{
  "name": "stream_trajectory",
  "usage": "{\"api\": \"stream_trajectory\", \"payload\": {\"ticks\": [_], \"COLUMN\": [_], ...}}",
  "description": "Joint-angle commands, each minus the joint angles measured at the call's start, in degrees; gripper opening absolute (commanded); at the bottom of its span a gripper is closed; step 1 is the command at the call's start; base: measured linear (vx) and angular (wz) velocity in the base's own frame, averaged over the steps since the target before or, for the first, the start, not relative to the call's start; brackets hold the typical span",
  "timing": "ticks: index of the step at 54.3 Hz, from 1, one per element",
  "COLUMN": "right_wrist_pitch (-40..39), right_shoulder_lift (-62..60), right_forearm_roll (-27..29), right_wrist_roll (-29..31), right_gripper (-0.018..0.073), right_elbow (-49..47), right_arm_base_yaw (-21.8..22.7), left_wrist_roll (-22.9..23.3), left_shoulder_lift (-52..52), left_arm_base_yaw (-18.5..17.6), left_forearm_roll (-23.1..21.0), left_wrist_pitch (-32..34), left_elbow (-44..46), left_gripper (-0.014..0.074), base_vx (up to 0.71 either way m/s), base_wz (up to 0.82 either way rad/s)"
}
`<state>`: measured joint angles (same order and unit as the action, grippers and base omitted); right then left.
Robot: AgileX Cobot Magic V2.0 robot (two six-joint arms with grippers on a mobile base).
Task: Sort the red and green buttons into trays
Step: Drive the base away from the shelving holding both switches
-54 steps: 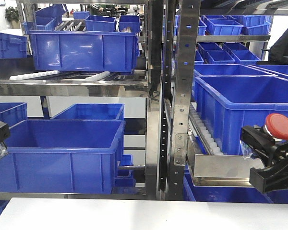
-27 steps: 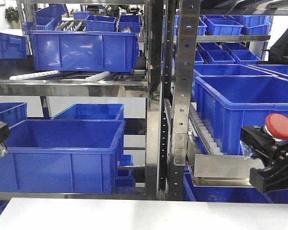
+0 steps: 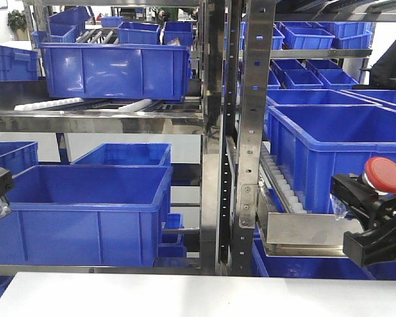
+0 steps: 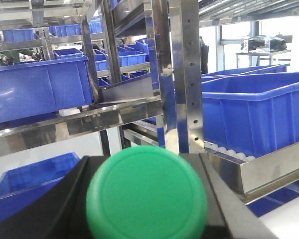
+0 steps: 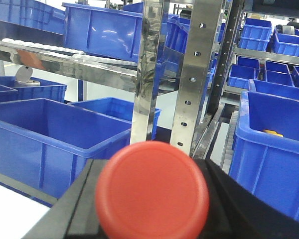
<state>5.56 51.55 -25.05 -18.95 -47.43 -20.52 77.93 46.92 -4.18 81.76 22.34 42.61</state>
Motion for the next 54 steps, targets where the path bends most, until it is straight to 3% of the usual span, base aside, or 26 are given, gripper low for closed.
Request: {"api": "stream_trajectory", "payload": {"ticks": [1,27,54], "right_wrist_pitch": [-4.61,-4.61,-4.61], "right_shoulder_lift": [-0.8,-0.8,-0.8], "right_forearm_roll": [-0.86,-0.86,-0.86], "right_wrist_roll": [0.21,0.21,0.21], "right_gripper": [-0.0009,-0.0009,-0.0009], "right_elbow": [-2.02,-2.02,-2.02], "right_arm_base_yaw": [0.01,0.01,0.01], "left_wrist_roll": [0.56,0.56,0.56], "left_shoulder_lift": [-0.38,-0.32,-0.32], "left_arm_base_yaw": [-0.07,-0.07,-0.07], "left_forearm_roll": [-2.22,-2.22,-2.22], "left_wrist_pitch": [0.58,0.52,0.52], "left_elbow": [1.99,1.99,1.99], "left_gripper": [-0.0006,-0.0006,-0.0006], "base_vx": [-0.02,-0.09,-0.15], "base_wz": [0.0,0.03,0.25]}}
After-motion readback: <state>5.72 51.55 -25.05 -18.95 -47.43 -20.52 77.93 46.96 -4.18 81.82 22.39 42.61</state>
